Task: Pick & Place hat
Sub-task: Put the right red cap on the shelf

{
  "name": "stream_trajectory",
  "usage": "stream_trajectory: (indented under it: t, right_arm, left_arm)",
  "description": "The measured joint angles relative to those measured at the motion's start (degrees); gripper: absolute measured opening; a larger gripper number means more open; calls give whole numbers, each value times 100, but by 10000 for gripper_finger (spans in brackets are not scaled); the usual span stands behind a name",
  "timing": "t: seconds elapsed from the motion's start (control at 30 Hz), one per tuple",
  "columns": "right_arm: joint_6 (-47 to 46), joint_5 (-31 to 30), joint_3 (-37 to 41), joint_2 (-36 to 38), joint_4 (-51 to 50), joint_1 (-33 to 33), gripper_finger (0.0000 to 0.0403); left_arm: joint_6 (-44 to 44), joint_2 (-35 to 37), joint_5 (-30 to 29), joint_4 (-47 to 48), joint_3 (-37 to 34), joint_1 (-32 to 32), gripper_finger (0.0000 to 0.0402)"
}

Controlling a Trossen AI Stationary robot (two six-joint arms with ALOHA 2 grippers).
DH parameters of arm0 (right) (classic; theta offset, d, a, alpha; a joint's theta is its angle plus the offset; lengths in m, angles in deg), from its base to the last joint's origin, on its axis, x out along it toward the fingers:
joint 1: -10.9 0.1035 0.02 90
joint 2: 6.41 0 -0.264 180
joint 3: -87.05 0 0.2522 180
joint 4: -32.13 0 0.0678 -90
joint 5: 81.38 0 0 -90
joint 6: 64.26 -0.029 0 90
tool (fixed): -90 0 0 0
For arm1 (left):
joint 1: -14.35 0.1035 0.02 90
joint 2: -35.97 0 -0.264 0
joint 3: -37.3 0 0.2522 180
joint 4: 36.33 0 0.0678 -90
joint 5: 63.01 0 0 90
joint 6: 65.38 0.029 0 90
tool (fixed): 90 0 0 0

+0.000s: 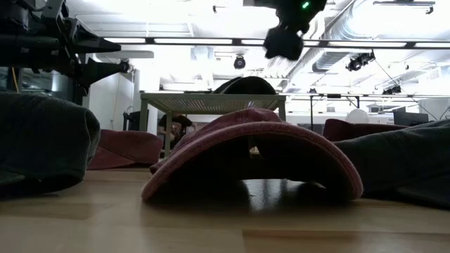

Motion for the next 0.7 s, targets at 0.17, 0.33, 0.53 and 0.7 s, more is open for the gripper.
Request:
stream_trajectory:
  t: [0.17,0.33,0.53,0.7]
  right_arm:
    - [-1949,291,0,246,-1450,300,165]
    - [-3252,1241,0,276,-2254,461,165]
    - [-3823,2670,0,276,-2558,669,166]
    - [-3921,3293,0,276,-2850,1031,165]
  left_arm:
    - [0,0,0,0,0,0,238]
    - [1,1,0,0,0,0,238]
    - [0,0,0,0,0,0,238]
    - [1,1,0,0,0,0,238]
